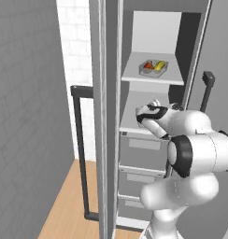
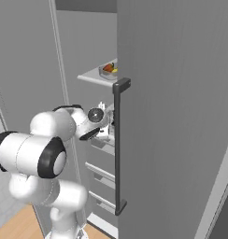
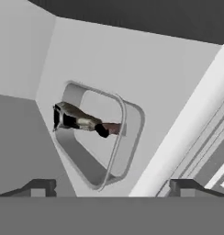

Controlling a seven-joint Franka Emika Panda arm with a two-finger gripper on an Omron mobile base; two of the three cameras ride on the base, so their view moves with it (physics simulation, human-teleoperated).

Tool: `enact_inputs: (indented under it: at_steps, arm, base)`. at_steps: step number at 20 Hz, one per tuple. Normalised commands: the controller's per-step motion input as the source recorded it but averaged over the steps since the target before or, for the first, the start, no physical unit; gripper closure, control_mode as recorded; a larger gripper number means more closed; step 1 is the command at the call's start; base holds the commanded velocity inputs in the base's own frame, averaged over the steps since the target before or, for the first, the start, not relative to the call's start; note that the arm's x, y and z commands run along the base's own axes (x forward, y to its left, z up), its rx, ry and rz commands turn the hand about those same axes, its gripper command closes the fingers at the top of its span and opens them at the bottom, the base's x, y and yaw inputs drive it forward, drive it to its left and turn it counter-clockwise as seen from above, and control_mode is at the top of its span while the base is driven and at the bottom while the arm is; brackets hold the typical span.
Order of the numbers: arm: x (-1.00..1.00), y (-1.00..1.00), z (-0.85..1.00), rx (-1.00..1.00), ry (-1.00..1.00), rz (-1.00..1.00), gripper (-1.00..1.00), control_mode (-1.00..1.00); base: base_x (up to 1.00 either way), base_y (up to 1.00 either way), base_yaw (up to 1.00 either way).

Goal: Take the meat container that has the fish and place it on the second highest rack of the freezer. Then take the vegetable container that has the bell pepper and cucumber and place it on the highest rack of the freezer.

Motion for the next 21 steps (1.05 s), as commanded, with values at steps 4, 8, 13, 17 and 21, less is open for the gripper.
enact_inputs:
  at_steps: [4,8,13,17,21]
  arm:
    - [-1.0,0.0,1.0,0.0,-0.04,0.0,-1.0,-1.0]
    - [-1.0,0.0,1.0,0.0,-0.01,0.0,-1.0,-1.0]
    - [-1.0,0.0,1.0,0.0,0.0,0.0,-1.0,-1.0]
    - [-1.0,0.0,1.0,0.0,0.1,0.0,-1.0,-1.0]
    - [-1.0,0.0,1.0,-0.06,0.17,0.0,-1.0,-1.0]
  base:
    - [0.0,0.0,0.0]
    - [0.0,0.0,0.0]
    - [0.0,0.0,0.0]
    - [0.0,0.0,0.0]
    - [0.0,0.0,0.0]
